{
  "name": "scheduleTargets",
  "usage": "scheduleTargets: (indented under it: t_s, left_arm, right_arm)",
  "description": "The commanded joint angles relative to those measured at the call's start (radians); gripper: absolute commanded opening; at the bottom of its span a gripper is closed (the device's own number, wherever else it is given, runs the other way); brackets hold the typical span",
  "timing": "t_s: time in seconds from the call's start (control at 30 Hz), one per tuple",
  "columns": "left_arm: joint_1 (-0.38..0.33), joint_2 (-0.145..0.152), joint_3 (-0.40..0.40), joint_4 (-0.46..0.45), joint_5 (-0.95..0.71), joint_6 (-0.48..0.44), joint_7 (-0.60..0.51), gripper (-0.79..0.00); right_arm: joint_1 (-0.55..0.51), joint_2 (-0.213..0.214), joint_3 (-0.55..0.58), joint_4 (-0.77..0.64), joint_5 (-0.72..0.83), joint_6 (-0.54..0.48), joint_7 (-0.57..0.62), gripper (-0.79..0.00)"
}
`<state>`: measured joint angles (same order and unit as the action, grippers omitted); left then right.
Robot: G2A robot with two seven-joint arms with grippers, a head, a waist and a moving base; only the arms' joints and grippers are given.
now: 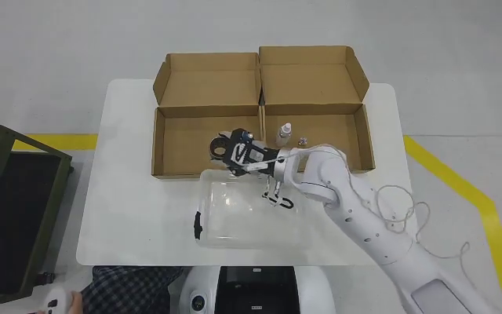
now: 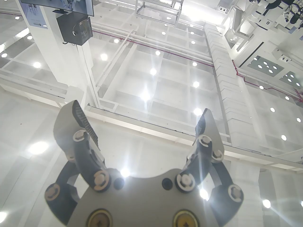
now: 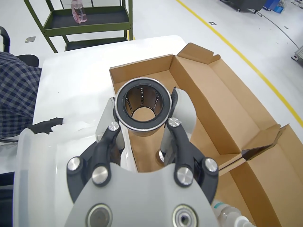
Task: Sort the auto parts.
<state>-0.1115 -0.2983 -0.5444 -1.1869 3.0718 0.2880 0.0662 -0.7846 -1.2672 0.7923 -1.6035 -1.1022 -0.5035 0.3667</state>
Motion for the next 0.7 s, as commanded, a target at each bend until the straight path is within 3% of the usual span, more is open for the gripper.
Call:
scheduleTargets:
  t_s: [0.0, 0.3, 0.67]
  left_arm:
    - [0.000, 0.000, 0.000, 0.000, 0.000, 0.000, 0.000, 0.000]
    - [0.000, 0.000, 0.000, 0.000, 0.000, 0.000, 0.000, 0.000]
    - [0.000, 0.000, 0.000, 0.000, 0.000, 0.000, 0.000, 0.000]
  right_arm:
    - [0.020, -0.009, -0.014, 0.027, -0.003, 0.028, 0.004, -0.785]
    - [0.074, -0.054, -0.083, 0.132, -0.020, 0.145, 0.053, -0.785]
    - [0.124, -0.101, -0.134, 0.245, 0.014, 0.174, 0.105, -0.785]
